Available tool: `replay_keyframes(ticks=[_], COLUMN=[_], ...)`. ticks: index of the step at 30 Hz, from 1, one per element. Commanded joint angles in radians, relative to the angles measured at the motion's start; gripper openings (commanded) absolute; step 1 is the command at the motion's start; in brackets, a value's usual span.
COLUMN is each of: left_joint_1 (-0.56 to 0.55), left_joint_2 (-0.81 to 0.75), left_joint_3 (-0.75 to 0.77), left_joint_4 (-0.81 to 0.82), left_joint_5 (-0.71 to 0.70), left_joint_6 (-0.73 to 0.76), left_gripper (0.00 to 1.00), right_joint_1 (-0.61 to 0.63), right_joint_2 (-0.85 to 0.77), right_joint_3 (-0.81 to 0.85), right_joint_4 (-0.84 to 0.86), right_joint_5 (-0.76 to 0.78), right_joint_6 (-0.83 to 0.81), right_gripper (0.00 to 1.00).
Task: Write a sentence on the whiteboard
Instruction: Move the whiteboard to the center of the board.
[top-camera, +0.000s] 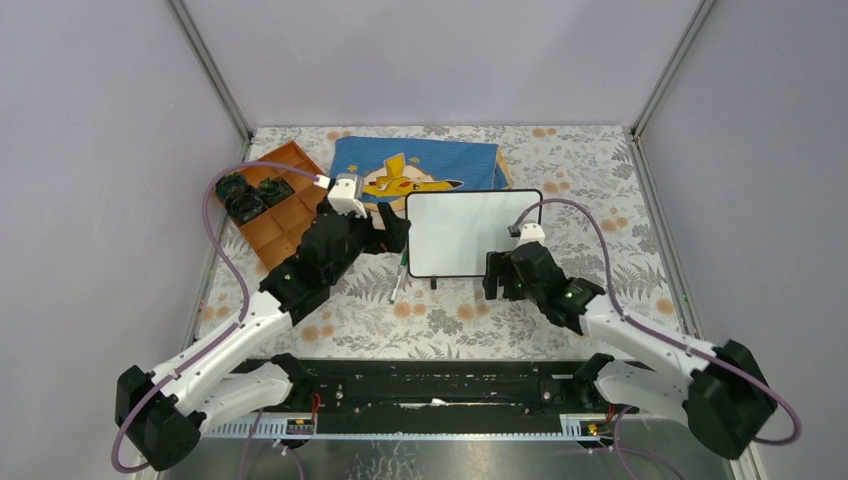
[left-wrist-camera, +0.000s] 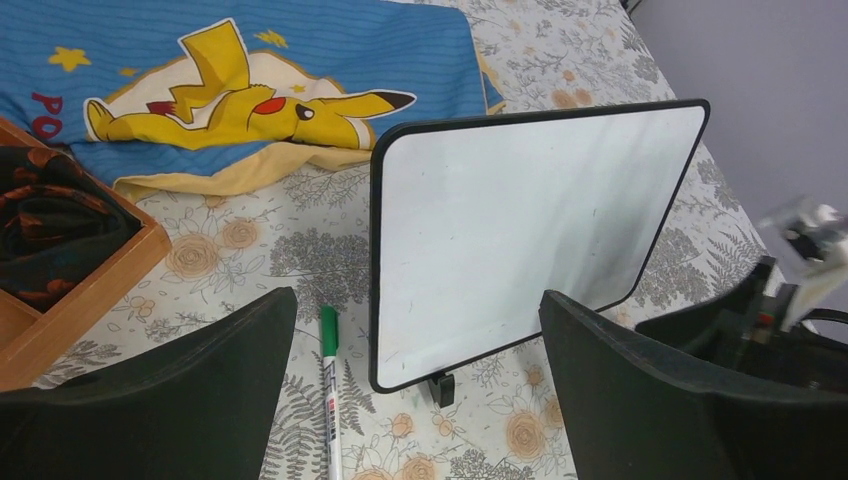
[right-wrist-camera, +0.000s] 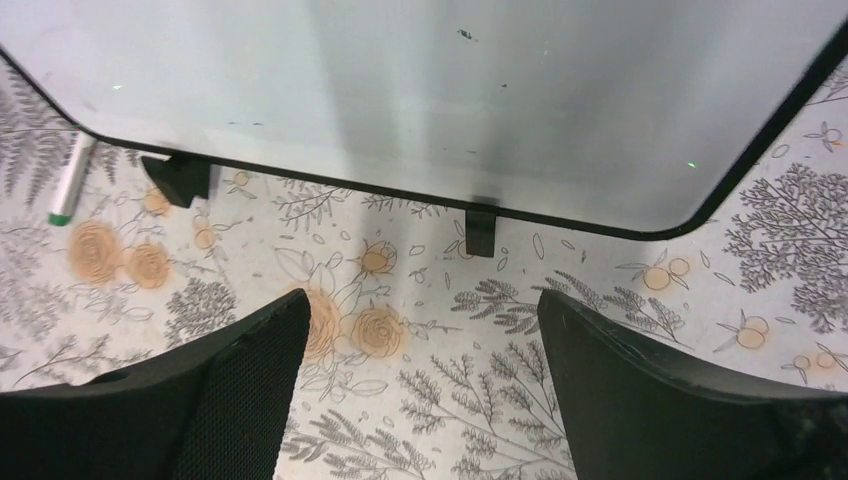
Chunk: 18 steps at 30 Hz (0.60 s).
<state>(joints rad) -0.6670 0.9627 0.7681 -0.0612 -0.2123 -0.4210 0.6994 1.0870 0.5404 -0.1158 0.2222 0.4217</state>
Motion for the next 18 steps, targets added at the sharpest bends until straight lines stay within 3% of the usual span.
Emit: replay_keyframes(ticks=[1,9,18], left_joint_1=[-0.004,-0.015,-0.034], left_joint_2=[-0.021,-0.031,-0.087], left_joint_3=[-0.002,0.004,-0.025], left_joint_4=[0.029,-0.008,-0.073], left_joint_5=[-0.039,-0.098,-0.284], left_joint_6=[0.029,0.068,0.001], left_gripper=[0.99,0.99,0.99], right_joint_1=[0.007,0.013,0.012], right_joint_2=[-0.135,-0.385,-0.511], right_joint_3=[0.013,0.072,0.048], right_joint_4=[-0.108,-0.212,-0.042], right_joint_5=[-0.036,-0.068,-0.014], right_joint_6=[0.011,-0.006,0.014], right_gripper=[0.92,0.93,0.94])
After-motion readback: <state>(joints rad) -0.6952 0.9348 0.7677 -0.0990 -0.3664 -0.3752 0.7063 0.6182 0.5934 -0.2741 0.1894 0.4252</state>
